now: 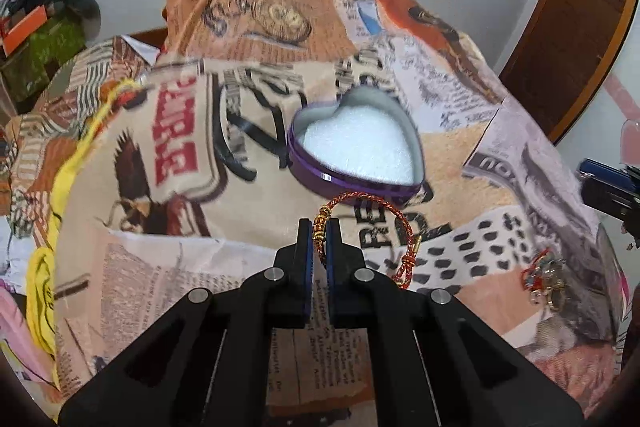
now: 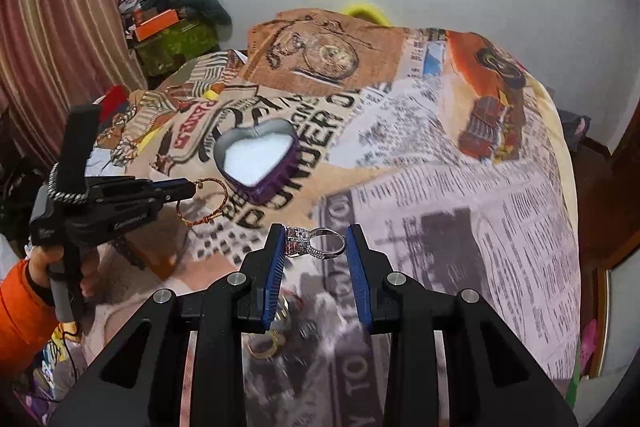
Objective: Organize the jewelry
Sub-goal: 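Lower bracelet and ring into the heart tin and open both tools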
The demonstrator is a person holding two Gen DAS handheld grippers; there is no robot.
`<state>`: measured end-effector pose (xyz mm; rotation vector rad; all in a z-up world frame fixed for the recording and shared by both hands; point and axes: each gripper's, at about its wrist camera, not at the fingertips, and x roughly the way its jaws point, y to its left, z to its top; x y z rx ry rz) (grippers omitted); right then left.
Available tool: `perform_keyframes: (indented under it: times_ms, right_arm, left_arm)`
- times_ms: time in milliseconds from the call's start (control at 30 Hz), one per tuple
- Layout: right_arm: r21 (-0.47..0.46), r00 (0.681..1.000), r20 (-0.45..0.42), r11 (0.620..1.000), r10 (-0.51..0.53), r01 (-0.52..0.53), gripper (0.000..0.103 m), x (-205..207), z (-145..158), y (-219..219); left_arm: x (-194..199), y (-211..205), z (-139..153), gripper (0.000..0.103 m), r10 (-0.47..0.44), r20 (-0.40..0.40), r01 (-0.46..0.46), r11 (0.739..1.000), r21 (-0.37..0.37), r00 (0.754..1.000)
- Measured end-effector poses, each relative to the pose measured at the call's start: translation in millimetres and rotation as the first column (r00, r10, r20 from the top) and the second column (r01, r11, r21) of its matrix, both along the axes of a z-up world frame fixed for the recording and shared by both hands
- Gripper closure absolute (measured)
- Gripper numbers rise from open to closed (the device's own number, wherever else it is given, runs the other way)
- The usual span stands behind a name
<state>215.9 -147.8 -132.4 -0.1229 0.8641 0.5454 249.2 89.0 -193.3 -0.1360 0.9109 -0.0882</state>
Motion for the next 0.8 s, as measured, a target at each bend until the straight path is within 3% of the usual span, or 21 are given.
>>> perform_keyframes:
  times_ms: [367,800]
  right_arm:
    - [-0.02,0.998,0.021,0.998,0.052,-0.052,0.075,37.5,10.9,46.9]
    - [-0.015,0.988,-0.087,0.991,0.128,-0.13,0.075,78.5,-16.2,87.6]
  left_arm:
    - [19.9,7.6,34.2,0.099,-0.026,0.074,0.025,1.0,0.006,0.997]
    - [71.4,15.0,18.9,0.099,-0.06,0.027,0.06,0.998,-0.002,0.998]
